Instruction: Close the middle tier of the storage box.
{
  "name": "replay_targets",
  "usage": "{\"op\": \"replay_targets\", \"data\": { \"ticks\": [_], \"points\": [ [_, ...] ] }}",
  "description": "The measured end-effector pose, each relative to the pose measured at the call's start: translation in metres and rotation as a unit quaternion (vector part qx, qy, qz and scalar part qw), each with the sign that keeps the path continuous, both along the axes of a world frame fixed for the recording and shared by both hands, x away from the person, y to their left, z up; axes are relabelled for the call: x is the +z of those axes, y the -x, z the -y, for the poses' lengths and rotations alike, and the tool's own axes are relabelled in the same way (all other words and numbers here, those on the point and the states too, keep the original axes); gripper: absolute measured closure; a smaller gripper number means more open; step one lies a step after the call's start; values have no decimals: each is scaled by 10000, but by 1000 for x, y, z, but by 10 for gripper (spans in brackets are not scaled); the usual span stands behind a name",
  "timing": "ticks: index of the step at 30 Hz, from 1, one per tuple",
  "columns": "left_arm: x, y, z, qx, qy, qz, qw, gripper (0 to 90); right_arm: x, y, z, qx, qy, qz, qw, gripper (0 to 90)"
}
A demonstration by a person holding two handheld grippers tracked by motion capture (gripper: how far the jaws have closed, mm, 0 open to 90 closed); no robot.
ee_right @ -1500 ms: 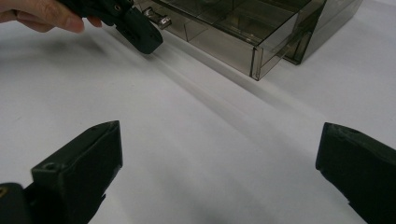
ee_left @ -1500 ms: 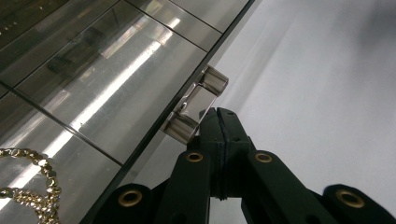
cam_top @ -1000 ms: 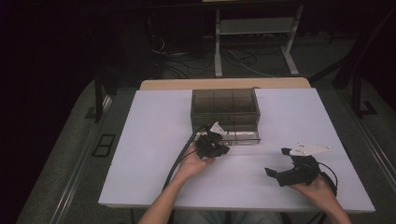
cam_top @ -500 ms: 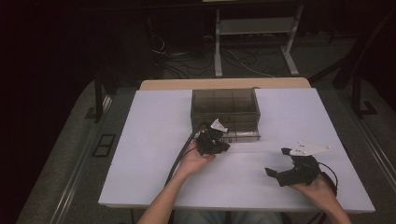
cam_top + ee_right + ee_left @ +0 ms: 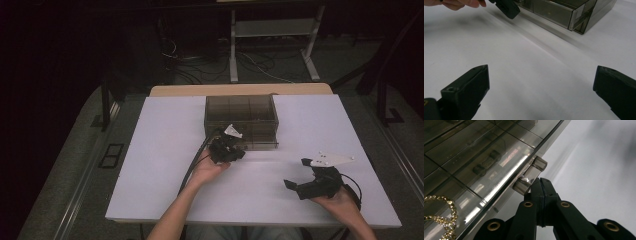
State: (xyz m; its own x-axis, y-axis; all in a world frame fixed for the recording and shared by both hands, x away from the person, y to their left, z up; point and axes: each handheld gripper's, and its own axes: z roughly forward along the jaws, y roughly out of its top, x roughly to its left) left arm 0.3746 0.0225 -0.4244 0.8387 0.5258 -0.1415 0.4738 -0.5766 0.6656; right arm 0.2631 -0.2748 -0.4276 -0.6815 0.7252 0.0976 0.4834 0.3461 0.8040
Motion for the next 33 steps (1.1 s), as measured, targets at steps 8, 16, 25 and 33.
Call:
{"op": "replay_targets", "data": {
  "ticks": [8, 16, 25, 33],
  "points": [
    [-1, -4, 2, 43, -27, -46, 10000, 887, 0, 0, 0, -4, -4, -1, 10000, 0],
    [1, -8, 3, 2, -109, -22, 9999, 887, 0, 0, 0, -2, -5, -4, 10000, 0],
    [3, -12, 5, 74, -49, -2, 10000, 887, 0, 0, 1, -16, -8, -4, 10000, 0],
    [4, -15, 5, 125, -33, -36, 9999, 887, 0, 0, 1, -14, -8, -3, 10000, 0]
  ]
}}
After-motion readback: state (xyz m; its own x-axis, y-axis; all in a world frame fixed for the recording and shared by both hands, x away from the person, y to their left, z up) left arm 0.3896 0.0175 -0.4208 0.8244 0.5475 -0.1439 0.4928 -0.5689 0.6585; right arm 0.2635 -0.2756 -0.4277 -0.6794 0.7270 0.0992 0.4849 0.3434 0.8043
